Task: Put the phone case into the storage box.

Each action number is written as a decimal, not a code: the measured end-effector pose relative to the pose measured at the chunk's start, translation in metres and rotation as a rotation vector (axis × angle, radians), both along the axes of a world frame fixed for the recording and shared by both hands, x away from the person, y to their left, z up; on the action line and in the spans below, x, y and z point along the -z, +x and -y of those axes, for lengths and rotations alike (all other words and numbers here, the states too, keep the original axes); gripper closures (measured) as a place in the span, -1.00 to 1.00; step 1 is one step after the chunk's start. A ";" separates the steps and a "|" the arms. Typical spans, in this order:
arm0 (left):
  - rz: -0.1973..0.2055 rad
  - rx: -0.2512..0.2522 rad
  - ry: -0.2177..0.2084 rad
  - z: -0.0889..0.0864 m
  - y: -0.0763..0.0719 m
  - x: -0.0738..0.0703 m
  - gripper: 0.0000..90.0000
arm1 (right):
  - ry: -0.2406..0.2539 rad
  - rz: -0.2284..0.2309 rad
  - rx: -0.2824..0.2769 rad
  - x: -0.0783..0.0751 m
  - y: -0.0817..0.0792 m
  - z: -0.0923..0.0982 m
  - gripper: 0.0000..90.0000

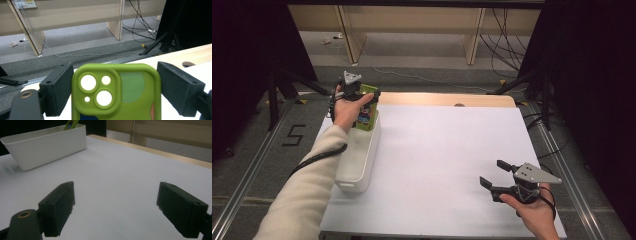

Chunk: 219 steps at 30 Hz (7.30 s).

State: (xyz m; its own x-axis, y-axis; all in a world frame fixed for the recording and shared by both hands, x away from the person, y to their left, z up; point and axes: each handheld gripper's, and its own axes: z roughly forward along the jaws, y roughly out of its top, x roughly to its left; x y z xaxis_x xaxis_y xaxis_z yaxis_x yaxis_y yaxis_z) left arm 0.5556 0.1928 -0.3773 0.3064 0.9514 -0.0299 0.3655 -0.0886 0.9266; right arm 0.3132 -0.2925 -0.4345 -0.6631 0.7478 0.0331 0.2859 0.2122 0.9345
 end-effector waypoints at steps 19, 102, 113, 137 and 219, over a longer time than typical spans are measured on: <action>-0.021 -0.004 0.004 -0.001 0.001 0.006 -0.64 | 0.000 0.000 0.001 0.000 0.000 0.000 -0.64; -0.102 0.000 0.030 -0.002 0.001 0.027 -0.64 | 0.000 -0.002 0.000 0.000 0.000 0.000 -0.64; -0.117 0.010 0.029 -0.003 -0.002 0.031 -0.64 | -0.001 -0.002 -0.002 0.000 0.000 0.000 -0.64; -0.148 0.025 0.041 -0.004 -0.006 0.035 -0.65 | -0.003 -0.001 -0.001 0.000 0.000 0.000 -0.64; -0.066 0.160 0.013 0.001 -0.069 0.009 -0.92 | -0.002 -0.001 -0.001 0.000 0.000 -0.001 -0.64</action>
State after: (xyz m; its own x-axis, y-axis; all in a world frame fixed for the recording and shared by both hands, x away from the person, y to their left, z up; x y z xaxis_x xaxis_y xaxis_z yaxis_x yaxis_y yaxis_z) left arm 0.4869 0.1916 -0.3865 0.4514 0.8913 -0.0430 0.4055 -0.1620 0.8996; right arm 0.3129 -0.2915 -0.4348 -0.6640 0.7470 0.0323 0.2871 0.2147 0.9335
